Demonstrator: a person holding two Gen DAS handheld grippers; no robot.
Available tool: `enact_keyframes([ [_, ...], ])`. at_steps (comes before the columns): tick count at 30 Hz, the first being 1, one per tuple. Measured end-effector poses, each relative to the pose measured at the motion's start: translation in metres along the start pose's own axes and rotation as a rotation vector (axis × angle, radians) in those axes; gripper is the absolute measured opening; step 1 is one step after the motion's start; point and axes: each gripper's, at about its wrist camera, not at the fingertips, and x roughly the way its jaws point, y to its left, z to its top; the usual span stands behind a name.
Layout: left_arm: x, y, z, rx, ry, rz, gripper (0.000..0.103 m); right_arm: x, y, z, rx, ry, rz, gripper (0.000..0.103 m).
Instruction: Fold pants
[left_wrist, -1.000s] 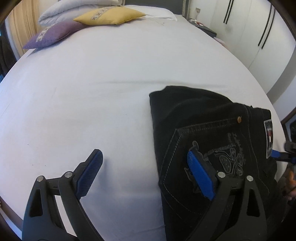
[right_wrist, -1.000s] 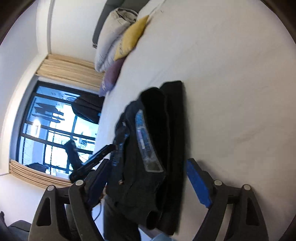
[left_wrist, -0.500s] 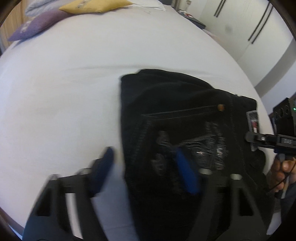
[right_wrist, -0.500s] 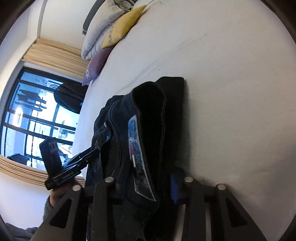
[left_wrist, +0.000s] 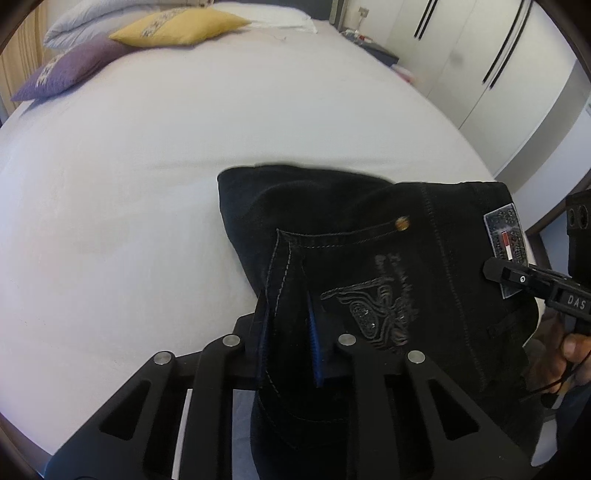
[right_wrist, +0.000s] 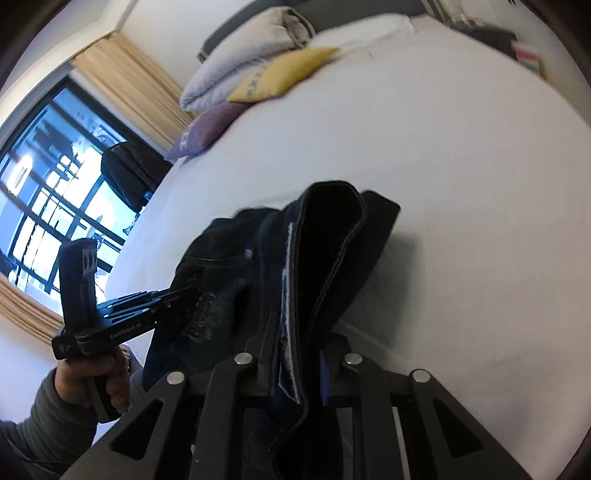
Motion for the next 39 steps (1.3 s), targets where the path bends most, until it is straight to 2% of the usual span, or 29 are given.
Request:
enact_keyframes([
  [5,-0.033,-0.014,0.024,0.029,-0.080,-0.005,0.016,-0.018,0.013,0.023,-0.034,-0.067,0.014,0.018],
  [9,-0.033,-0.018,0.051,0.037,-0.111,0.008,0.016,-0.027,0.004,0.055,-0.031,-0.111,0.010,0.018],
  [14,0.004,-0.036,0.087,0.051,-0.087,0.028,0.016,-0.010,-0.025,0.085,0.006,-0.093,-0.020,0.018],
  [17,0.040,-0.042,0.090,0.062,-0.050,0.057,0.016,0.012,-0.048,0.092,0.048,-0.054,-0.044,0.018],
  [19,0.059,-0.041,0.080,0.050,-0.030,0.074,0.018,0.031,-0.068,0.090,0.092,-0.011,-0.073,0.019],
  [20,0.067,-0.039,0.076,0.043,-0.024,0.086,0.020,0.039,-0.077,0.087,0.108,0.006,-0.083,0.025],
  [22,0.080,-0.035,0.072,0.027,-0.026,0.093,0.032,0.048,-0.096,0.080,0.153,0.025,-0.092,0.038],
  [23,0.082,-0.033,0.071,0.022,-0.026,0.097,0.038,0.049,-0.103,0.076,0.181,0.014,-0.065,0.040],
  [25,0.082,-0.026,0.067,-0.001,-0.031,0.100,0.060,0.044,-0.108,0.071,0.205,-0.014,-0.029,0.046],
  [27,0.069,-0.021,0.062,-0.019,-0.054,0.116,0.064,0.037,-0.104,0.068,0.211,-0.024,-0.046,0.053],
  [29,0.052,-0.017,0.056,-0.026,-0.100,0.122,0.066,0.020,-0.096,0.063,0.210,-0.060,-0.088,0.063],
  [32,0.006,-0.016,0.042,-0.037,-0.237,0.128,0.079,-0.014,-0.076,0.055,0.177,-0.141,-0.155,0.065],
  [33,-0.017,-0.021,0.032,-0.031,-0.303,0.140,0.086,-0.028,-0.067,0.052,0.158,-0.179,-0.178,0.071],
  [34,-0.034,-0.027,0.025,-0.022,-0.349,0.162,0.092,-0.044,-0.055,0.049,0.135,-0.223,-0.211,0.074],
  [35,-0.054,-0.034,0.016,-0.009,-0.400,0.183,0.092,-0.057,-0.043,0.047,0.107,-0.266,-0.240,0.078],
  [36,-0.083,-0.047,0.005,0.013,-0.484,0.218,0.092,-0.074,-0.029,0.043,0.071,-0.317,-0.263,0.080],
  [37,-0.098,-0.051,0.011,0.030,-0.548,0.247,0.097,-0.092,-0.013,0.039,0.030,-0.374,-0.288,0.081],
  [38,-0.124,-0.064,-0.001,0.048,-0.617,0.282,0.103,-0.108,0.002,0.036,-0.005,-0.426,-0.311,0.086],
  [39,-0.153,-0.079,-0.014,0.067,-0.705,0.334,0.103,-0.125,0.020,0.032,-0.042,-0.488,-0.332,0.093],
])
